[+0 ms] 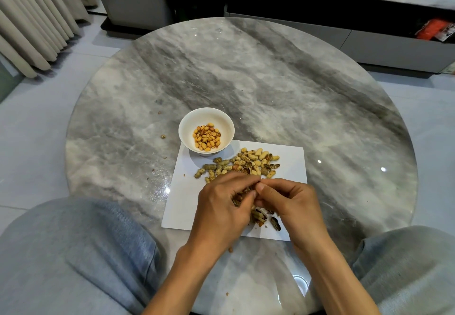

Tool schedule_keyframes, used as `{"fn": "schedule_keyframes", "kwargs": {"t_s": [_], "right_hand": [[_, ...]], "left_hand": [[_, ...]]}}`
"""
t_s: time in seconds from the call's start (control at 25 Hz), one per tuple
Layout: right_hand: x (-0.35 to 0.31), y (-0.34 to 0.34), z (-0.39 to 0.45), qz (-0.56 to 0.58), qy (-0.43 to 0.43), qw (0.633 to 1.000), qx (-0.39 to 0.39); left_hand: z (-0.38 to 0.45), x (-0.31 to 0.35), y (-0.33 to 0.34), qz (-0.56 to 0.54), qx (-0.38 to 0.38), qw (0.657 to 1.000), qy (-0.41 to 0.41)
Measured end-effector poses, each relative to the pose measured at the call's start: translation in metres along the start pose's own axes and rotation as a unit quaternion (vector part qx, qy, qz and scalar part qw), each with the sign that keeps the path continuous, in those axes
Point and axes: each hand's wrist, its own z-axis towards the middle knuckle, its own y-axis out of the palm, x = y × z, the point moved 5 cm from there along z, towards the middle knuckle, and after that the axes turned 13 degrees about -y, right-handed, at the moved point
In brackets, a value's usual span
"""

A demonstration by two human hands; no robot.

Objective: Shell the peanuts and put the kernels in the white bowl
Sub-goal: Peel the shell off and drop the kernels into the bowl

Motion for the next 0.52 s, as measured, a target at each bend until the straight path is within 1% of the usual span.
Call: {"fn": "schedule_keyframes", "kwargs": {"t_s": [0.08,0.16,0.24,0.32,0.36,0.44,0.52], "right_hand": [[-0.002,-0.003,0.002,-0.043,0.006,0.998,-0.053],[-0.002,-0.007,0.004,-0.051,0.018,0.995,-0.084],[-0.002,-0.009,0.005,-0.049,0.025,0.995,-0.087],[0.000,-0.008,0.005,-0.036,0.033,0.996,-0.074],[0.001,-0.007,0.005,-0.027,0.036,0.997,-0.067],[0.003,-0.005,0.004,-0.022,0.037,0.998,-0.052],[0.005,-0.003,0.005,-0.016,0.044,0.998,-0.036]], "left_hand": [[0.001,-0.003,0.000,-0.012,-0.039,0.999,-0.014],[0.005,-0.009,-0.001,-0.069,-0.088,0.991,-0.073],[0.008,-0.014,-0.001,-0.120,-0.113,0.977,-0.137],[0.007,-0.016,0.000,-0.126,-0.107,0.971,-0.174],[0.006,-0.015,0.000,-0.110,-0.094,0.974,-0.174],[0.003,-0.010,0.000,-0.060,-0.058,0.987,-0.135],[0.002,-0.005,0.000,-0.042,-0.027,0.993,-0.110]]}}
